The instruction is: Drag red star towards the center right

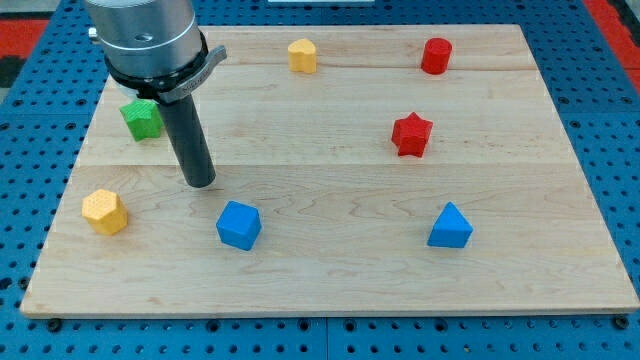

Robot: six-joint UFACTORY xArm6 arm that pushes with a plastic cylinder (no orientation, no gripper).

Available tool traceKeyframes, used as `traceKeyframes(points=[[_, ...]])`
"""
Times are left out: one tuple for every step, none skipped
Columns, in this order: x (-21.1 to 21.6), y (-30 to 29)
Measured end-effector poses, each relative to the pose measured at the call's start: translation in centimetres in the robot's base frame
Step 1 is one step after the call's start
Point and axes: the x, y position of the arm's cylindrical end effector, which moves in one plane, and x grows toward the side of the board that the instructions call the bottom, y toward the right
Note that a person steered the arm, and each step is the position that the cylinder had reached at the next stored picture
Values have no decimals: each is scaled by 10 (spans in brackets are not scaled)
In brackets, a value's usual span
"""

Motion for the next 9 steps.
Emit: traceKeyframes(points=[[1,13],[-7,79],[-9,84],[-41,87],[-55,121],[-55,200],[-55,216],[-78,197],[-70,283]])
